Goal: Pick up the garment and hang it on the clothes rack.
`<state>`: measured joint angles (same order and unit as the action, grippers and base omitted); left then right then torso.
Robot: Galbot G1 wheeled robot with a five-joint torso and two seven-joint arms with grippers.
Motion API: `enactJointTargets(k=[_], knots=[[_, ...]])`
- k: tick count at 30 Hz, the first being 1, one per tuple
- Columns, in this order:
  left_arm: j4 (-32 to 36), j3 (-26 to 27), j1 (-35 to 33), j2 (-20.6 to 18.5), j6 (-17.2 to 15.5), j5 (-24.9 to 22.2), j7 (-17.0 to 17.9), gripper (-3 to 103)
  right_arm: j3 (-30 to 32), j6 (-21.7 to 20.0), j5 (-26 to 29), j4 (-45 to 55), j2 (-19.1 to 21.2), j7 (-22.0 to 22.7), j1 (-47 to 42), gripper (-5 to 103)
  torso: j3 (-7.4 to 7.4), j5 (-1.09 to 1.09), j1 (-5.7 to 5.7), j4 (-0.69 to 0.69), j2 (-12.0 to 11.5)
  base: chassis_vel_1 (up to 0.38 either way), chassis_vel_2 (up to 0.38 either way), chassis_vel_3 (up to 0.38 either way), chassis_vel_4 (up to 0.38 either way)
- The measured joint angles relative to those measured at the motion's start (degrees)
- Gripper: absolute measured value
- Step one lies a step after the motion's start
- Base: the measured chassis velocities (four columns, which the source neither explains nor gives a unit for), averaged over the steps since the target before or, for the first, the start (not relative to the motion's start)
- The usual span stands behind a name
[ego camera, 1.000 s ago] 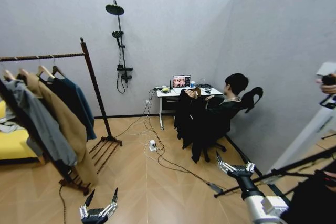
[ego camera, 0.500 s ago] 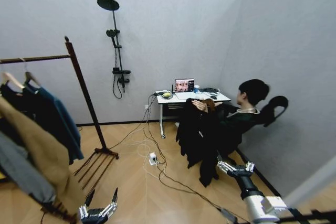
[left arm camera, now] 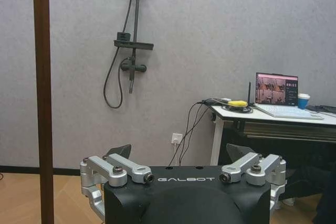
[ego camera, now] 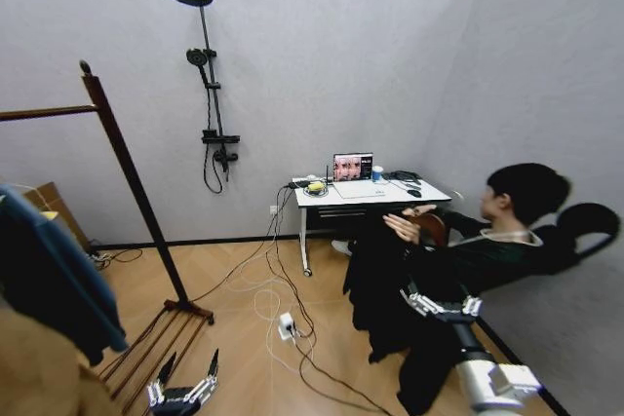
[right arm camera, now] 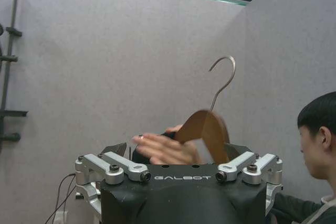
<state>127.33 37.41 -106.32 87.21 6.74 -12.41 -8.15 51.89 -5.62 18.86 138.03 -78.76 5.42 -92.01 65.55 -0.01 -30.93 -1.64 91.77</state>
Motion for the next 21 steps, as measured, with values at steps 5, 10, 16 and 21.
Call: enactJointTargets(k=[5, 10, 16, 21], knots=[[0.0, 0.0, 0.0, 0.0, 0.0, 0.0, 0.0, 100, 11.5, -1.9, 12.0, -1.5, 3.7, -7.2, 2.0, 100, -0.02, 0.02, 0.07, 0.01, 0.0, -0.052, 0.041, 0.017, -0.016], [0.0, 0.0, 0.0, 0.0, 0.0, 0.0, 0.0, 100, 18.0, -1.6, 17.2, -6.8, 6.9, -14.1, 3.6, 100, -0.05, 0.04, 0.16, -0.03, 0.1, 0.033, -0.058, -0.060, 0.039], [0.0, 0.0, 0.0, 0.0, 0.0, 0.0, 0.0, 100, 17.6, -1.4, 18.1, -12.3, 12.1, -16.1, 7.0, 100, -0.03, 0.03, 0.12, -0.02, 0.1, 0.014, -0.021, -0.028, 0.011], [0.0, 0.0, 0.0, 0.0, 0.0, 0.0, 0.0, 100, 13.8, -2.7, 17.4, -16.0, 15.4, -15.8, 11.1, 100, -0.01, 0.01, 0.05, 0.02, 0.0, -0.004, 0.009, 0.010, -0.004]])
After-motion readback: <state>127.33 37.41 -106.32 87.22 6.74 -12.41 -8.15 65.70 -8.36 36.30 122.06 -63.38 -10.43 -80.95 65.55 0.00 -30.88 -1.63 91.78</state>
